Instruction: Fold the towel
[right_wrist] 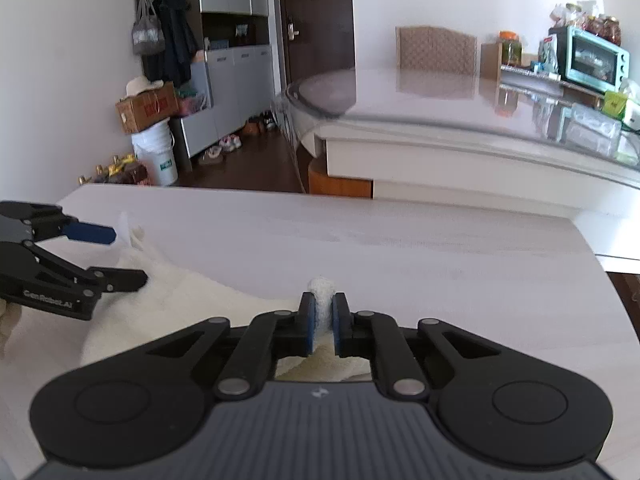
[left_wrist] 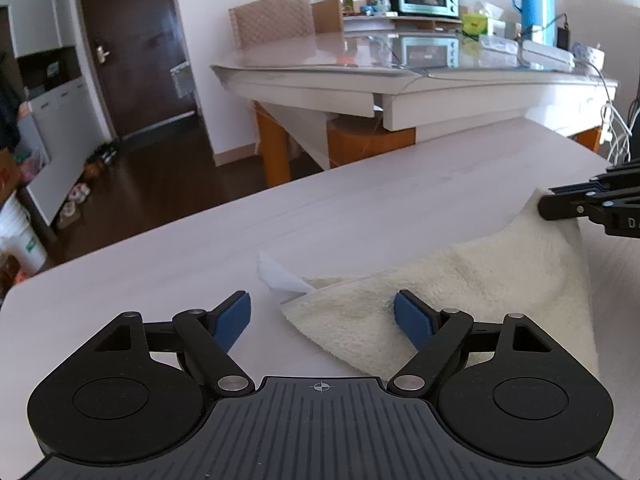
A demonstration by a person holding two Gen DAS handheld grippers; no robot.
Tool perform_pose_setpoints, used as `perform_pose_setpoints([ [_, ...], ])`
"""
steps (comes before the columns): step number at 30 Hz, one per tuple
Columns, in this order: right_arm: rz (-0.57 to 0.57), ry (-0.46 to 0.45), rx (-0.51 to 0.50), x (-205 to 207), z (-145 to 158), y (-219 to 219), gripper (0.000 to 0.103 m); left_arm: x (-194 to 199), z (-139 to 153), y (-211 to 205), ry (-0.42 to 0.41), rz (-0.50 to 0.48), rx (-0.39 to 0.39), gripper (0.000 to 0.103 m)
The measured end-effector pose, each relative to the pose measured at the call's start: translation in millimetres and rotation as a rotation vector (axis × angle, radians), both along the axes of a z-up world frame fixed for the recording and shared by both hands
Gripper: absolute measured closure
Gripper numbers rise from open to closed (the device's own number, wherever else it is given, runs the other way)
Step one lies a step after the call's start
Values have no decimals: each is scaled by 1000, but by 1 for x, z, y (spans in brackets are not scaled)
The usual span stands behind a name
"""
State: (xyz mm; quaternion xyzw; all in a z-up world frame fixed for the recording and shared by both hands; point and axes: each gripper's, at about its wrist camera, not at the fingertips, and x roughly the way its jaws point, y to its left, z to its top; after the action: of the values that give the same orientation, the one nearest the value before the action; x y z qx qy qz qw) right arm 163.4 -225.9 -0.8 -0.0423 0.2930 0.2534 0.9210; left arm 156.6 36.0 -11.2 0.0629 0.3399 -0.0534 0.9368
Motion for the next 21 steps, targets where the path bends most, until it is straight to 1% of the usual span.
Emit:
perform_pose_setpoints([
  [1,21,-6,15,-7,5,2,94,-2,3,3,-7,6,-9,20],
  [4,101,-16,65,-28,20,12,94,-13,17,19,-40,34,2,19],
  [7,181,-27,116,-49,36,22,94,-23,29,36,-63,65,29,18],
  [10,324,-4,151,-78,43,48,94,-31,36,51,-74,91,55,16],
  [13,469,28,148,-110,39,83,94,-44,40,67,-75,120,71,15],
  [17,585,74,105,-135,22,121,93,-57,40,82,-65,144,78,15],
  [18,605,86,89,-138,18,128,92,-60,39,84,-60,144,75,15],
  [19,624,97,72,-141,14,134,86,-62,38,86,-55,145,72,15],
  [20,644,114,61,-144,10,139,77,-64,37,88,-50,144,70,14],
  [21,653,123,62,-146,8,141,72,-64,35,88,-46,136,66,14],
])
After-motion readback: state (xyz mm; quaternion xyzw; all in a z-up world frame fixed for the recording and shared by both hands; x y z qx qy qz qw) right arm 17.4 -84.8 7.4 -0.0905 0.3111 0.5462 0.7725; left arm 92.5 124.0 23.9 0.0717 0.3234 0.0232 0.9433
